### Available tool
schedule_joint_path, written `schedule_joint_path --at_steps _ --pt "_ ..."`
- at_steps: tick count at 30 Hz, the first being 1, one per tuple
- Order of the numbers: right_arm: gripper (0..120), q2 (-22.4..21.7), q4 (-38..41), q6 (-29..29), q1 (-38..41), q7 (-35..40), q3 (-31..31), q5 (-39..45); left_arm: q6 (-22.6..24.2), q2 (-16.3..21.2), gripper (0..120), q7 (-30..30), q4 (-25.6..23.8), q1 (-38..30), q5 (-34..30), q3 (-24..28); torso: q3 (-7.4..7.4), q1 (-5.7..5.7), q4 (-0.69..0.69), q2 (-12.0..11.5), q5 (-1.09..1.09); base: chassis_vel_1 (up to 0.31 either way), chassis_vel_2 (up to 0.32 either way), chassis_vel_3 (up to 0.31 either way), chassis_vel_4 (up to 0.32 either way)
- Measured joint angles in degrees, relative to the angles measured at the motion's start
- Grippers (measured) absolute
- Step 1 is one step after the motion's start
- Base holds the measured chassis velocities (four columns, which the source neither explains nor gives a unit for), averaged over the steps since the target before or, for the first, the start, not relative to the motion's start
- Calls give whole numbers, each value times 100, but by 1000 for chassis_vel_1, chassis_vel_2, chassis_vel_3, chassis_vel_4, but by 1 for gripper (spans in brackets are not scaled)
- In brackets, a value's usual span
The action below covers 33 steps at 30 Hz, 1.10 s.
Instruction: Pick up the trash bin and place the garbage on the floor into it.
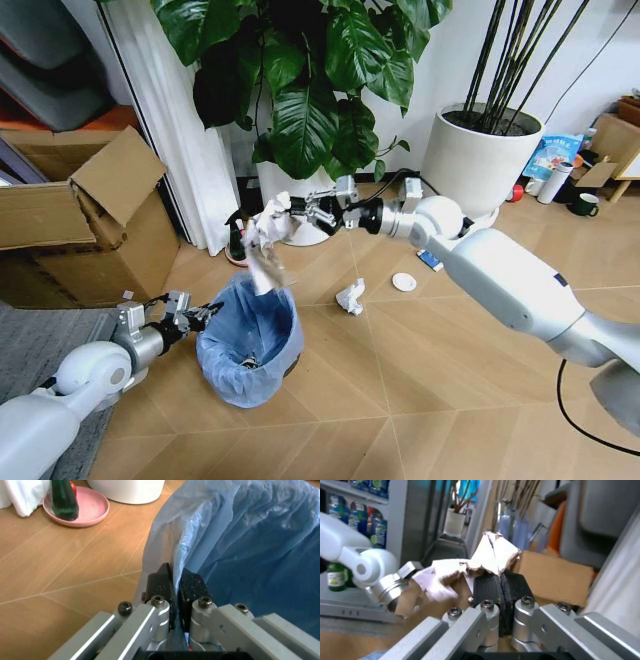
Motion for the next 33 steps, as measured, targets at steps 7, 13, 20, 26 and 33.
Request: schedule_joint_path --at_steps 7,13,20,26,33 --pt "0 411 -272 76 95 -5 -492 -171 19 77 0 4 -145 299 44 -376 0 0 2 0 0 0 0 0 0" --pt "0 621 -427 116 212 -8 -947 -241 43 174 0 -3 -239 497 75 -642 0 0 2 0 -1 0 0 0 0" --pt "0 872 -527 131 265 -7 -1420 -322 45 218 0 -9 -380 805 100 -921 0 0 1 0 0 0 0 0 0" --pt "15 954 -641 134 287 13 -1545 -424 45 261 0 -13 -449 998 117 -1052 -1 0 1 0 0 0 0 0 0" --pt "39 841 -679 128 366 -53 -1614 -472 45 277 0 -21 -465 1026 128 -1080 -1 0 1 0 1 0 0 0 0"
